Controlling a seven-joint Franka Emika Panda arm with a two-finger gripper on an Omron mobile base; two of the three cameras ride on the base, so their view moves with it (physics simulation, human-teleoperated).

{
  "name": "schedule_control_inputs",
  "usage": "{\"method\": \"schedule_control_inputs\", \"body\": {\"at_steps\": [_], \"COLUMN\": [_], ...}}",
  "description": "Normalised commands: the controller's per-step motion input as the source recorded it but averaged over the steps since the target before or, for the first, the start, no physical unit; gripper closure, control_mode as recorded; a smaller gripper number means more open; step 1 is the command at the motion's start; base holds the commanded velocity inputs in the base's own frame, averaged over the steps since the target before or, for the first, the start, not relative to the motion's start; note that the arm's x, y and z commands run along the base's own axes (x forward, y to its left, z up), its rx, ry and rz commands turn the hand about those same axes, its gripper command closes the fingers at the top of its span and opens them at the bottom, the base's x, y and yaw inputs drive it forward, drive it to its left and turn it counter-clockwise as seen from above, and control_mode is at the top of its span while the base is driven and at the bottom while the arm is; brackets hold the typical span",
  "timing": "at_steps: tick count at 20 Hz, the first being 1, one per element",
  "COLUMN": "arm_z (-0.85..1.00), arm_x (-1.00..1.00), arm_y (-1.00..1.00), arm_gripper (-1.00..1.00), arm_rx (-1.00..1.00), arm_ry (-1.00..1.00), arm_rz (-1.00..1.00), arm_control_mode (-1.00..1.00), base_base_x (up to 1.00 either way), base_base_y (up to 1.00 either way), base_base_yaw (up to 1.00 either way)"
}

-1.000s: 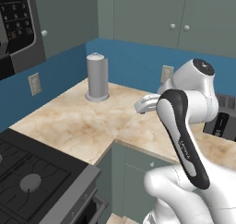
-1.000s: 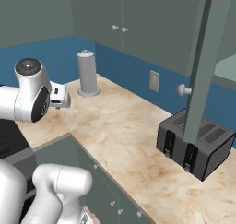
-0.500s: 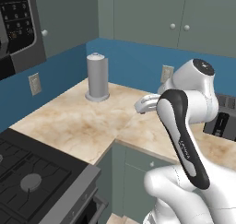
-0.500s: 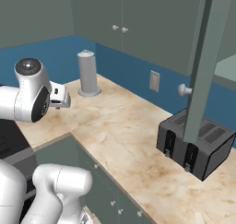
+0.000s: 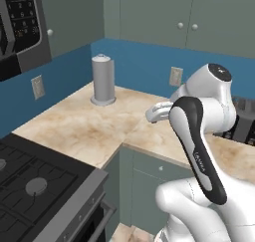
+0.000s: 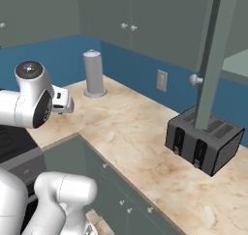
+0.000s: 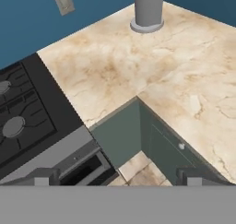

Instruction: Close all open cabinet doors.

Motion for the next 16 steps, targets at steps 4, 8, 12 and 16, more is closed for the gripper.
{"method": "schedule_control_inputs", "body": {"at_steps": [4,8,12,16], "arm_z": [0.00,0.00,0.00,0.00], "arm_x": [0.00,0.00,0.00,0.00], "arm_y": [0.00,0.00,0.00,0.00], "arm_gripper": [-1.00,-1.00,-1.00,-1.00], "arm_rx": [0.00,0.00,0.00,0.00], "arm_ry": [0.00,0.00,0.00,0.00], "arm_rz": [0.00,0.00,0.00,0.00], "arm_control_mode": [1.00,1.00,1.00,1.00], "base_base_x": [-0.40,-0.44,-0.38,-0.48], "base_base_y": [0.01,0.01,0.00,0.00], "base_base_yaw": [-0.21,-0.55,-0.68,-0.55]}}
